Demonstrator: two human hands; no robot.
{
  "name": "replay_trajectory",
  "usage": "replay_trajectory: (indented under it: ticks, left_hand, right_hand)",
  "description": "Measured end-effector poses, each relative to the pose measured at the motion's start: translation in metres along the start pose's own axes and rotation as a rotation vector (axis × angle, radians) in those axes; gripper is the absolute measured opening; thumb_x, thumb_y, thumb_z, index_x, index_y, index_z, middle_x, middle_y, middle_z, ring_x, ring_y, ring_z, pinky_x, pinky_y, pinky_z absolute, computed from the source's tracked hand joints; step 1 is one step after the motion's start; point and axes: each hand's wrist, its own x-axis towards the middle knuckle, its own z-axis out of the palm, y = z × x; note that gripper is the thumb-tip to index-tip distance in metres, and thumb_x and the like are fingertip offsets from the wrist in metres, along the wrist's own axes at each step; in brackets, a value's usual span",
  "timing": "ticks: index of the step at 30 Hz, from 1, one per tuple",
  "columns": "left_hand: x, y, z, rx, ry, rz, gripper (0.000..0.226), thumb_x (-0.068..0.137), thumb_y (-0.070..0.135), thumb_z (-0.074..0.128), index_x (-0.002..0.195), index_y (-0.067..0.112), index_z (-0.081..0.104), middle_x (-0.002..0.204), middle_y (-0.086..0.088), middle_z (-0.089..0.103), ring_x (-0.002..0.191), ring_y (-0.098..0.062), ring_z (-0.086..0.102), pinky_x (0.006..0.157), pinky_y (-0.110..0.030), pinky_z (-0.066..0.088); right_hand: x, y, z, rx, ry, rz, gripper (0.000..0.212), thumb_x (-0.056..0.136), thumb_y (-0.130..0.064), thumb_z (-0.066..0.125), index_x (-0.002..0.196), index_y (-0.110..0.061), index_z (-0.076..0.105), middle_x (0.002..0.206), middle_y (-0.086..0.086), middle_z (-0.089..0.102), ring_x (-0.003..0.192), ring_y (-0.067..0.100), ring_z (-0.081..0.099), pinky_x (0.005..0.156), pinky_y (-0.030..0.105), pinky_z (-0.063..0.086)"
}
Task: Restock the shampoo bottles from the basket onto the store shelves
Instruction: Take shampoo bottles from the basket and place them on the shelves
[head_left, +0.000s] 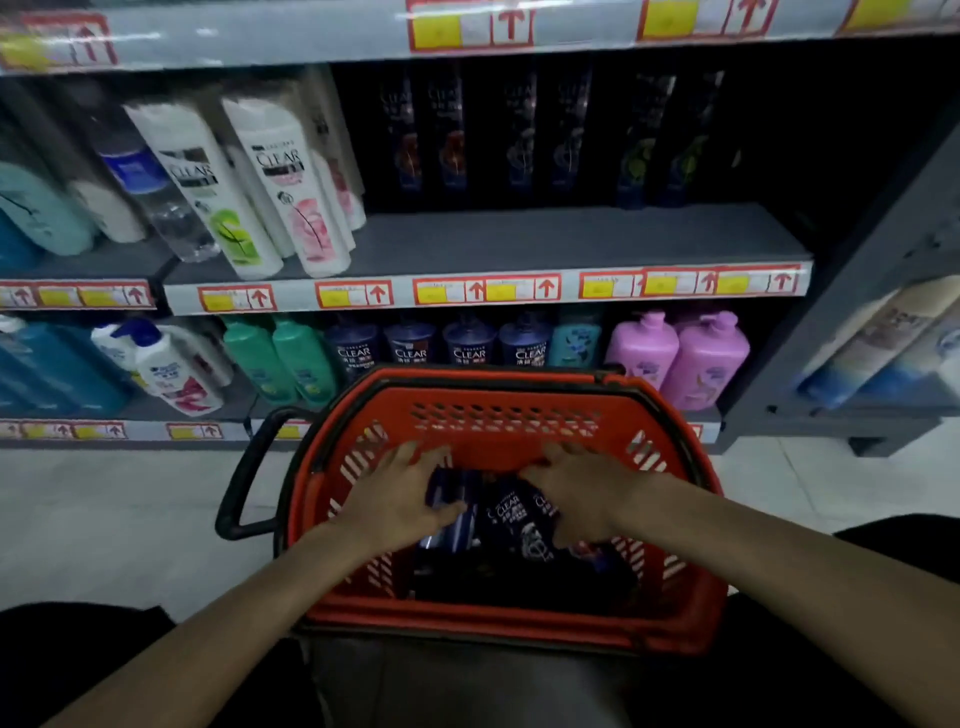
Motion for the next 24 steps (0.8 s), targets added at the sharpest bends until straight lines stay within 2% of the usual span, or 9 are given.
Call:
replay_trajectory:
  ticks: [2, 7, 10, 14, 17, 19, 24]
  left_hand:
    - [0.007, -0.002, 0.016, -0.011, -0.086, -0.016, 0.097, 0.077, 0.084, 0.046, 0.16, 0.042, 0.02, 0.164, 0.0, 0.028, 0.148, -0.03, 0.034, 0.117, -0.047, 0.039]
    - [0.022, 0.011, 0.049, 0.072, -0.228, 0.021, 0.088, 0.089, 0.072, 0.056, 0.161, 0.036, 0.021, 0.159, -0.003, 0.036, 0.144, -0.028, 0.04, 0.111, -0.041, 0.044]
    - [0.034, 0.031, 0.064, 0.148, -0.266, 0.096, 0.084, 0.093, 0.063, 0.058, 0.162, 0.034, 0.02, 0.158, -0.003, 0.036, 0.141, -0.029, 0.043, 0.108, -0.043, 0.046]
    - [0.067, 0.071, 0.083, 0.259, -0.242, 0.232, 0.082, 0.095, 0.053, 0.061, 0.162, 0.03, 0.02, 0.158, -0.006, 0.034, 0.145, -0.031, 0.036, 0.114, -0.048, 0.037]
    - [0.097, 0.099, 0.095, 0.437, -0.199, 0.364, 0.091, 0.092, 0.039, 0.069, 0.164, 0.029, 0.014, 0.16, -0.012, 0.029, 0.145, -0.034, 0.033, 0.115, -0.049, 0.034]
    - [0.118, 0.113, 0.099, 0.58, -0.188, 0.466, 0.099, 0.084, 0.028, 0.076, 0.163, 0.029, 0.017, 0.16, -0.011, 0.028, 0.146, -0.033, 0.031, 0.116, -0.05, 0.034]
    - [0.151, 0.133, 0.104, 0.85, -0.305, 0.598, 0.09, 0.082, 0.02, 0.079, 0.158, 0.028, 0.031, 0.149, -0.001, 0.045, 0.14, -0.025, 0.038, 0.113, -0.044, 0.035]
  right_hand:
    - [0.002, 0.006, 0.009, 0.002, -0.033, -0.024, 0.084, 0.082, -0.031, 0.081, 0.153, -0.019, 0.036, 0.147, 0.014, 0.039, 0.132, 0.038, 0.047, 0.104, 0.044, 0.048]
    - [-0.001, 0.036, 0.039, -0.028, -0.058, 0.004, 0.061, 0.091, -0.025, 0.07, 0.145, -0.014, 0.045, 0.136, 0.013, 0.053, 0.121, 0.033, 0.058, 0.091, 0.037, 0.052]
    - [-0.004, 0.051, 0.052, -0.051, -0.178, 0.049, 0.054, 0.088, -0.024, 0.072, 0.138, -0.016, 0.053, 0.131, 0.011, 0.059, 0.117, 0.03, 0.062, 0.09, 0.038, 0.056]
    - [-0.012, 0.066, 0.063, -0.046, -0.287, 0.078, 0.048, 0.089, -0.018, 0.071, 0.135, -0.012, 0.058, 0.131, 0.01, 0.062, 0.115, 0.03, 0.064, 0.092, 0.039, 0.057]
    - [-0.02, 0.07, 0.071, -0.074, -0.241, 0.047, 0.05, 0.092, -0.014, 0.065, 0.141, -0.014, 0.053, 0.134, 0.011, 0.06, 0.121, 0.031, 0.061, 0.095, 0.041, 0.055]
    - [-0.023, 0.071, 0.076, -0.093, -0.196, 0.021, 0.049, 0.095, -0.015, 0.063, 0.143, -0.015, 0.05, 0.134, 0.01, 0.06, 0.121, 0.031, 0.061, 0.093, 0.04, 0.055]
    - [-0.024, 0.074, 0.08, -0.11, -0.216, 0.018, 0.051, 0.094, -0.016, 0.066, 0.143, -0.013, 0.05, 0.138, 0.01, 0.057, 0.125, 0.031, 0.058, 0.1, 0.044, 0.053]
